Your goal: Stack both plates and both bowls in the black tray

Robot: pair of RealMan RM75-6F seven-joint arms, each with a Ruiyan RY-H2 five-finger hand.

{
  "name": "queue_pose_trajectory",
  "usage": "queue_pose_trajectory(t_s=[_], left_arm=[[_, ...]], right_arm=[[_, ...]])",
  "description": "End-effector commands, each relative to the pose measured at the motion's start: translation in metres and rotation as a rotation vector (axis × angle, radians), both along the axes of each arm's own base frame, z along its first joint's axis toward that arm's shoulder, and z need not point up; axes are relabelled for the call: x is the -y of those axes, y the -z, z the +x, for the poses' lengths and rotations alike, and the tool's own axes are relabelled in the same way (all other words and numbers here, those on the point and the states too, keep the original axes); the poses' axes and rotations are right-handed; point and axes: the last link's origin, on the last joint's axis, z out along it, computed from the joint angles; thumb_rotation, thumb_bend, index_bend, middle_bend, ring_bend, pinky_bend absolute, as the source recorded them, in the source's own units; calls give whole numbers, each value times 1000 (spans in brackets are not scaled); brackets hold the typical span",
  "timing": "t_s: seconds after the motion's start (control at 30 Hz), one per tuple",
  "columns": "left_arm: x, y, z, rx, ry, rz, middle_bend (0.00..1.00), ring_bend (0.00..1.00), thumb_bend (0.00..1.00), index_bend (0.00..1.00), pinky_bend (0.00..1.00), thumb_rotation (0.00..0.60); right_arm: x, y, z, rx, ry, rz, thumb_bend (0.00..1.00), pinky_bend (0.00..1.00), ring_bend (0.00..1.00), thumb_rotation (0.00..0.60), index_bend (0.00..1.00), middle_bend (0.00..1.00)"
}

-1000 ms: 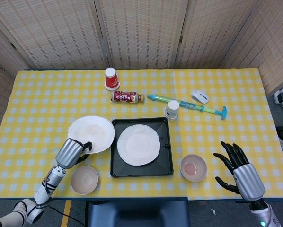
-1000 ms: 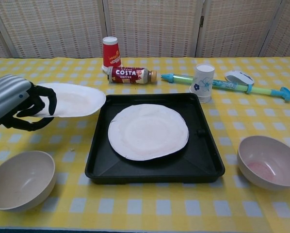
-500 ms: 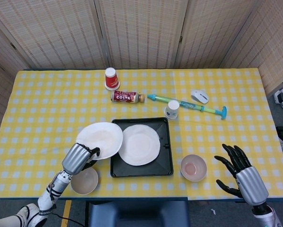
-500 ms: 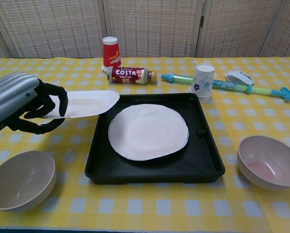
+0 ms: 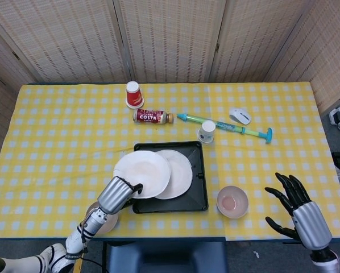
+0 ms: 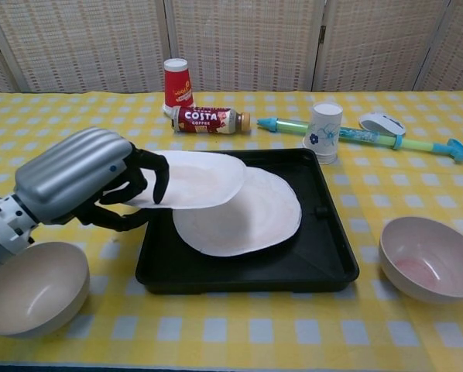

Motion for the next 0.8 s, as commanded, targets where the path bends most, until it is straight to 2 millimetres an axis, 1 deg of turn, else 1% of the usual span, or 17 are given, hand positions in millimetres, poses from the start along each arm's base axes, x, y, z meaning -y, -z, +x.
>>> queue_pose_trajectory(t_s=[0.03,0.2,0.43,0.53,0.7,0.8], left_arm=[[-7,7,12,-13,4,-10,1000,1000,523,648,1000,600],[-14,17,27,4,13,-29,1000,1000,523,644,1000,600],[-29,25,37,14,12,-31,1000,1000,523,644,1000,600],[-31,35,44,2,30,-50,1000,1000,523,644,1000,600],[-38,46,53,1,41,-68,1000,1000,523,643,1000,600],[-39,54,57,-1,48,-85,1000,1000,522,643,1000,600]], right_arm=[[2,-3,-2,11,14,-3,252,0,0,600,239,0],[6,-5,-4,22,27,7,252,0,0,600,239,0],[15,-13,-12,48,81,-2,252,0,0,600,239,0],[19,-15,-13,56,88,-2,252,0,0,600,239,0],[21,-19,-16,69,106,-3,251,0,0,600,239,0],[22,-22,-18,75,112,-11,252,0,0,600,239,0]])
